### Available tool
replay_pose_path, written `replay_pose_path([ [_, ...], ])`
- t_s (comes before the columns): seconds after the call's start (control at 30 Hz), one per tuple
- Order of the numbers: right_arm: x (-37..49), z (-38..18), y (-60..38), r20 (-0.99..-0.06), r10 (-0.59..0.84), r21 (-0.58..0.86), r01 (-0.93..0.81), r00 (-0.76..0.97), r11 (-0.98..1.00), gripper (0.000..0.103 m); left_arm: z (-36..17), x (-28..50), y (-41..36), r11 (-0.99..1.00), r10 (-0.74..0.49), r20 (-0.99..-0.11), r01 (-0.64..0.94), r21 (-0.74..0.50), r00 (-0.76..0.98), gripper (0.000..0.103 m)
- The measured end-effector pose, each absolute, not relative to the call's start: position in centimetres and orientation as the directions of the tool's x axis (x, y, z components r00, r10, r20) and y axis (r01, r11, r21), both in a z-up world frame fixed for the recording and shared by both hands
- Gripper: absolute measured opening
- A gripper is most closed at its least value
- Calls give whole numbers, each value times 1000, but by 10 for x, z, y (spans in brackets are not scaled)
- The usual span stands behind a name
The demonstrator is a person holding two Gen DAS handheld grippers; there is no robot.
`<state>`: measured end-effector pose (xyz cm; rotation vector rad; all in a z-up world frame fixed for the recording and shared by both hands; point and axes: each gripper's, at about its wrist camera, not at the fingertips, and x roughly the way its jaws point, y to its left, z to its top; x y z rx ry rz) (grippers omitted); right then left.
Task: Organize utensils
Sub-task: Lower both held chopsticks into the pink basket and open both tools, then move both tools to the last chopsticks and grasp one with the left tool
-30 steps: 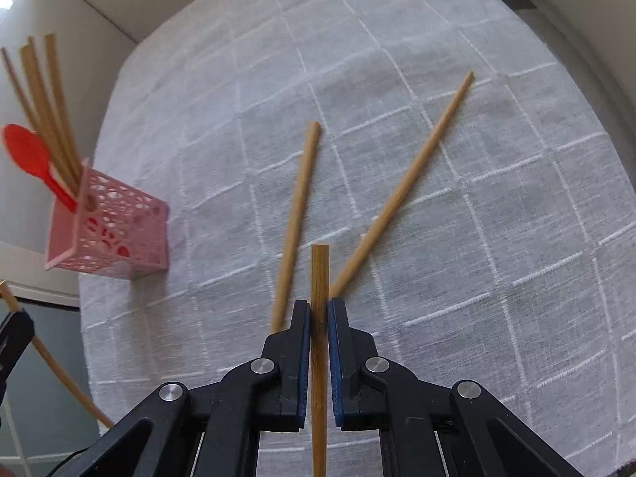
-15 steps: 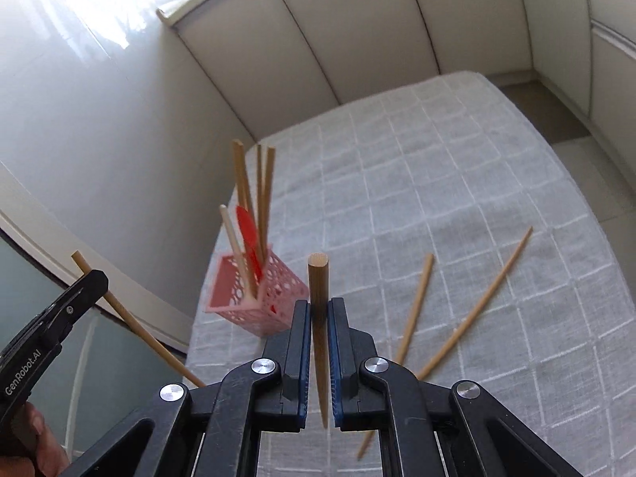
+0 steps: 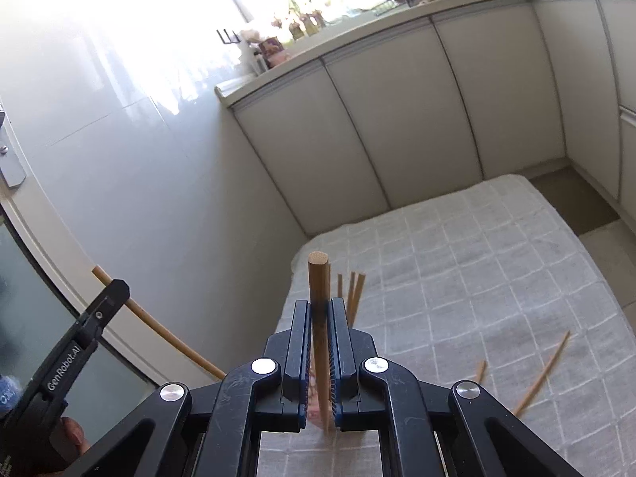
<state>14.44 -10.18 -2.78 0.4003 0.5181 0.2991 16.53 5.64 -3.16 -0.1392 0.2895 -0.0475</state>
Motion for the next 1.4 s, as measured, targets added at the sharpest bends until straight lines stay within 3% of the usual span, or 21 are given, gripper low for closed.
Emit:
replay_pose_path([
  [0.23, 166, -25, -88, -355, 376, 439, -202, 856, 875, 7, -42, 192, 25, 998, -58, -253, 58, -5, 966, 8],
  [0.43, 191, -45, -75, -391, 362, 407, -194, 846, 893, 7, -65, 219, 3, 988, -73, -301, 109, 106, 951, 8],
  [0.63, 208, -67, -66, -443, 368, 394, -192, 818, 899, 7, -80, 234, 1, 982, -83, -385, 142, 128, 919, 8],
  [0.77, 215, -81, -70, -468, 402, 428, -196, 787, 882, 11, -84, 235, 9, 987, -101, -415, 145, 75, 904, 9],
  [0.9, 215, -84, -84, -467, 421, 485, -173, 777, 857, 19, -81, 234, 20, 990, -124, -438, 138, 0, 890, 23],
  [1.07, 205, -74, -98, -442, 423, 498, -176, 791, 849, 24, -82, 227, 24, 992, -121, -481, 123, -27, 868, 30],
  [1.4, 177, -71, -132, -460, 385, 470, -149, 800, 870, 42, -76, 190, 15, 994, -97, -522, 108, -10, 848, 56],
])
